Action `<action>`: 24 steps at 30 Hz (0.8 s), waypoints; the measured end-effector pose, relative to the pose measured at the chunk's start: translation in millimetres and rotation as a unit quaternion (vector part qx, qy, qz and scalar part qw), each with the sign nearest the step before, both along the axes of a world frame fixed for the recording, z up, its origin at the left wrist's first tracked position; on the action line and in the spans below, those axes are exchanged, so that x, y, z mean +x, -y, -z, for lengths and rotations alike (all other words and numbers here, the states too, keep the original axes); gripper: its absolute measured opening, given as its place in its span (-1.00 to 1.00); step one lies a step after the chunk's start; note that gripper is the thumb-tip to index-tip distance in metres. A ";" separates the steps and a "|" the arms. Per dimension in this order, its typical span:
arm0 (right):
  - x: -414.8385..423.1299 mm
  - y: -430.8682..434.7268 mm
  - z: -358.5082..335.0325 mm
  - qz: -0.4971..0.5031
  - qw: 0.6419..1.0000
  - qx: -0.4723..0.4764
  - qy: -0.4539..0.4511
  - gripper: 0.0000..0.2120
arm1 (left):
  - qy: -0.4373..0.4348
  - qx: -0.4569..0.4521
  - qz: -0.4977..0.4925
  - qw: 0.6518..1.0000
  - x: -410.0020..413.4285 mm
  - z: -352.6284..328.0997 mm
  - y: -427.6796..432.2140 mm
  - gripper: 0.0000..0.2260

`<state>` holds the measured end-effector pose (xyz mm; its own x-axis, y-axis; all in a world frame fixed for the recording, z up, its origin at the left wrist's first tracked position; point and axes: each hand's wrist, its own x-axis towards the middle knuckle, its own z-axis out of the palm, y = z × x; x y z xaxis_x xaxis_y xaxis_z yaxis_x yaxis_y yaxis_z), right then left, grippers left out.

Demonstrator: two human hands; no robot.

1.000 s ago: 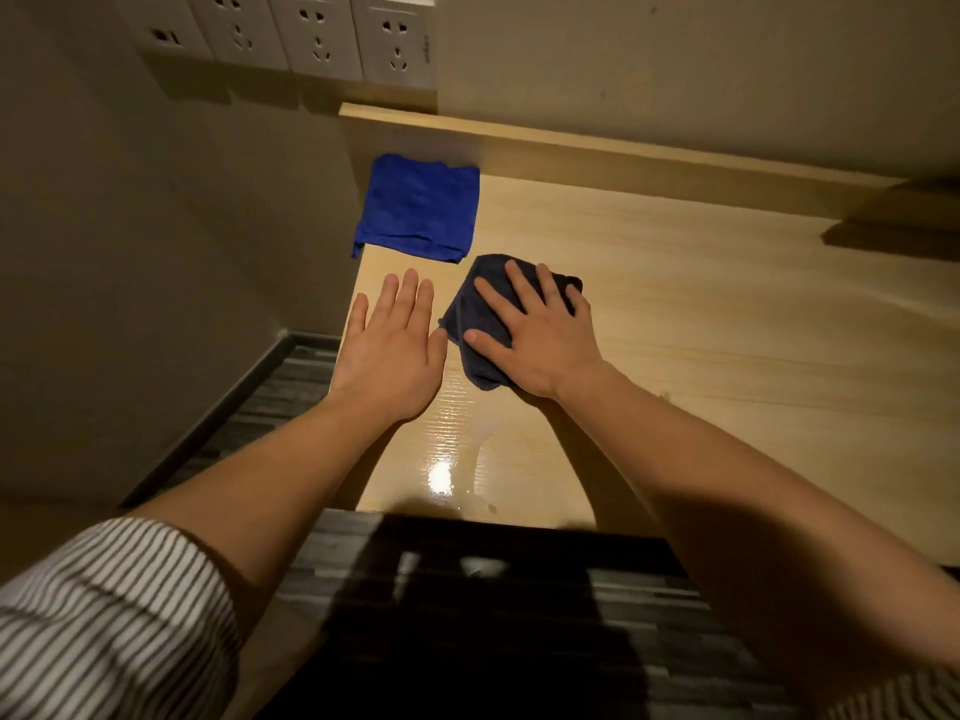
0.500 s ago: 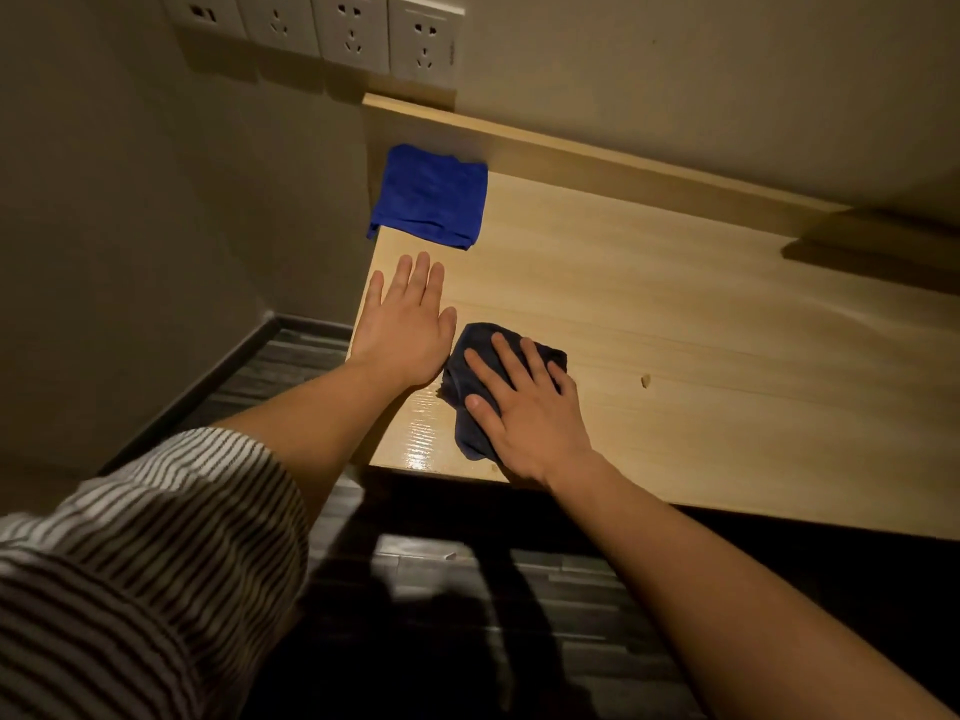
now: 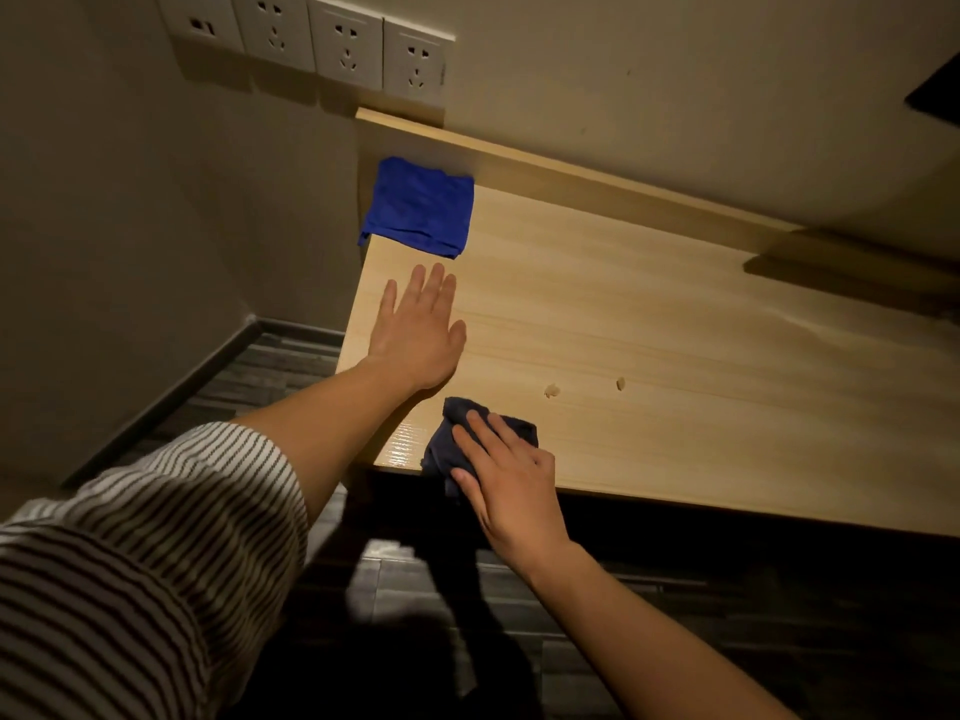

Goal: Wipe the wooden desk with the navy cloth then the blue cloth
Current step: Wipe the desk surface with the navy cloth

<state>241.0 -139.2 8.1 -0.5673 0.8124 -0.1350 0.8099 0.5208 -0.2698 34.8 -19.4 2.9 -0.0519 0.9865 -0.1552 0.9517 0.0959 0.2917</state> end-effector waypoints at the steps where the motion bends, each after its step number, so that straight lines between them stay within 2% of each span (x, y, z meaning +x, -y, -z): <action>1: 3.1 0.7 -3.6 -0.004 1.000 -0.008 -0.020 -0.55 | 0.012 0.005 0.006 1.000 7.7 -1.3 -0.7 -0.40; 3: 9.5 -3.0 -11.6 0.005 0.996 -0.044 -0.075 -0.59 | 0.031 -0.002 0.004 1.000 22.3 -0.7 -2.6 -0.39; 5: 16.3 -15.0 -21.6 0.044 0.980 -0.106 -0.160 -0.67 | 0.010 -0.009 -0.001 1.000 31.5 6.4 -2.8 -0.37; 8: 26.8 -49.4 -43.5 0.152 0.923 -0.178 -0.305 -0.81 | -0.033 -0.006 0.000 0.999 33.0 18.6 -1.3 -0.32; 10: 31.7 -85.9 -61.8 0.181 0.894 -0.185 -0.365 -0.81 | -0.037 -0.001 0.002 0.999 31.9 22.8 -2.7 -0.31; 12: 35.6 -131.8 -81.4 0.175 0.893 -0.162 -0.382 -0.79 | -0.047 0.006 -0.001 0.999 33.3 24.3 -3.5 -0.30; 15: 38.3 -214.1 -100.5 0.134 0.932 -0.063 -0.330 -0.80 | -0.059 0.013 -0.007 0.998 34.3 25.4 -4.3 -0.30; 18: 29.6 -298.9 -89.2 0.075 0.978 0.030 -0.190 -0.70 | -0.063 0.022 -0.012 0.998 33.9 27.8 -3.1 -0.30; 21: 20.7 -359.9 -55.5 0.009 0.994 0.084 -0.063 -0.60 | -0.075 0.029 -0.022 0.997 34.2 33.1 -4.7 -0.32; 24: 23.4 -384.2 -15.9 -0.077 0.991 0.090 0.061 -0.45 | -0.088 0.035 -0.024 0.995 33.6 36.1 -4.6 -0.33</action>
<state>264.4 244.9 24.0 -0.6742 0.7351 -0.0711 0.7385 0.6708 -0.0673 68.4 -14.8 -33.1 -0.1199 0.9904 -0.0695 0.9834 0.1281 0.1282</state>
